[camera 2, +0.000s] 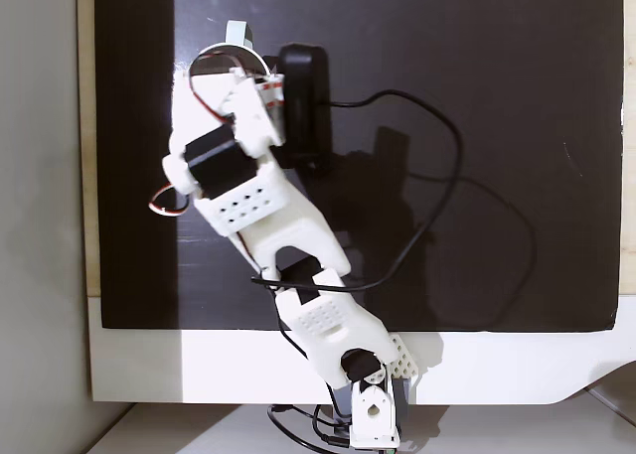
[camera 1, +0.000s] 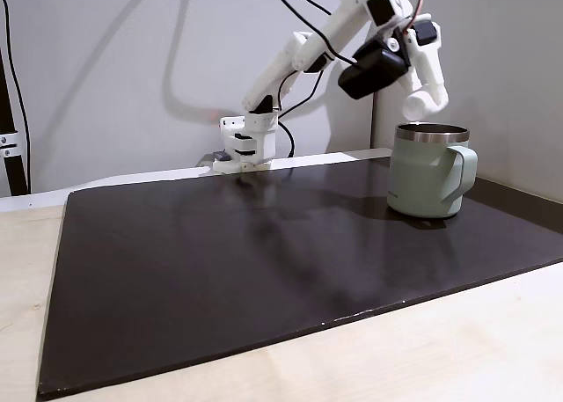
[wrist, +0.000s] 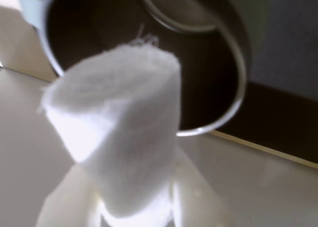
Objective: Grasp a gauze and put it in the cup.
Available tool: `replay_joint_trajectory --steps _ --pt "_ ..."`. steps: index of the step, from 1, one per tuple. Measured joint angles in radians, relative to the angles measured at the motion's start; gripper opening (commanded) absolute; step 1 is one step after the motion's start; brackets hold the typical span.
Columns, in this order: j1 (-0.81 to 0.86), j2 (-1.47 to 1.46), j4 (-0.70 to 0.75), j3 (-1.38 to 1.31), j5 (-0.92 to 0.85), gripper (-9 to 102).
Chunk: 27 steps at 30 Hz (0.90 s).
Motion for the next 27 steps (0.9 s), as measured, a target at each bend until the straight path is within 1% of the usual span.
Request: replay_joint_trajectory --steps 8,10,12,15,17,19,27 --pt "-0.034 -0.028 0.0 -0.034 0.0 0" --pt "-0.038 -0.028 0.0 -0.034 0.0 2" --pt "-0.032 -0.028 0.0 -0.034 0.0 11" --pt "-0.023 -0.037 0.0 -0.034 -0.005 32" --pt "-0.025 -0.038 0.0 -0.034 -0.008 39" --pt "-0.029 -0.037 0.0 -0.035 -0.008 40" --pt "-0.003 -0.037 0.0 -0.038 -0.008 40"
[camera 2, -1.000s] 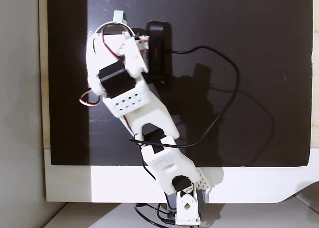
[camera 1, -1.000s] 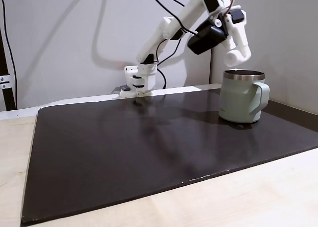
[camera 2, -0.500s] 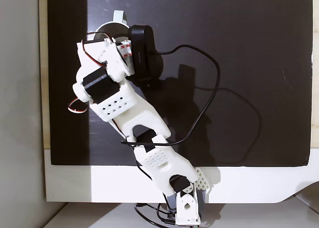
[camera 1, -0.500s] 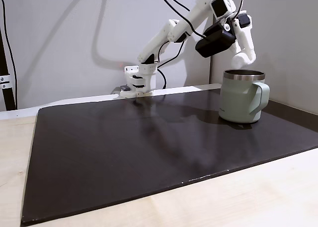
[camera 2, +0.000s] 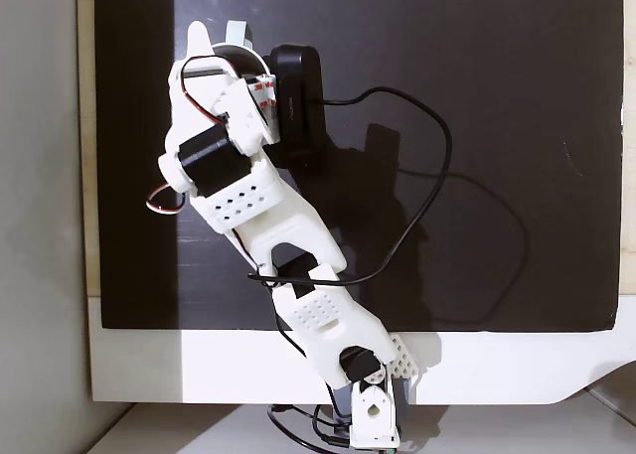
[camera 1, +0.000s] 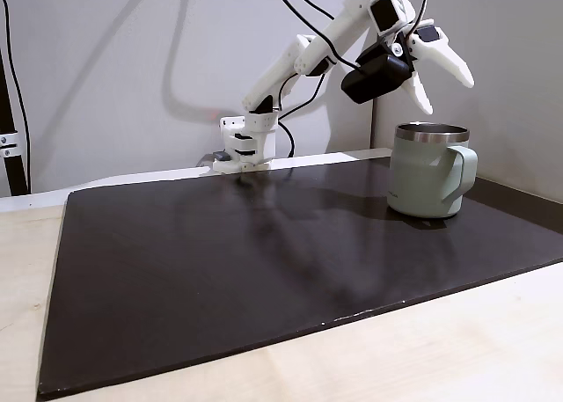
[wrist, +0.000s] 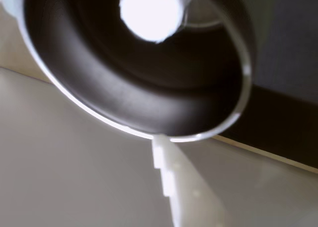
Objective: Grasp a gauze and put it in the cup.
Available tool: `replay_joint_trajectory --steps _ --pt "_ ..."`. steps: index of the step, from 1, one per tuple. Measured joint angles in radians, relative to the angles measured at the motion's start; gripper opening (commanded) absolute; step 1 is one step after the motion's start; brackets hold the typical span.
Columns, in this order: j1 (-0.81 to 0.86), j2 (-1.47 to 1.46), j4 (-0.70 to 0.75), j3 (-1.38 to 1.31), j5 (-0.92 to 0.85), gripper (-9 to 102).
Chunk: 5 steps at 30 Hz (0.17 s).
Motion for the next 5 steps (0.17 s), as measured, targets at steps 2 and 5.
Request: replay_joint_trajectory --steps 2,5 --pt "0.002 0.0 0.0 0.0 0.0 39" --pt "0.003 0.0 0.0 0.0 -0.003 39"
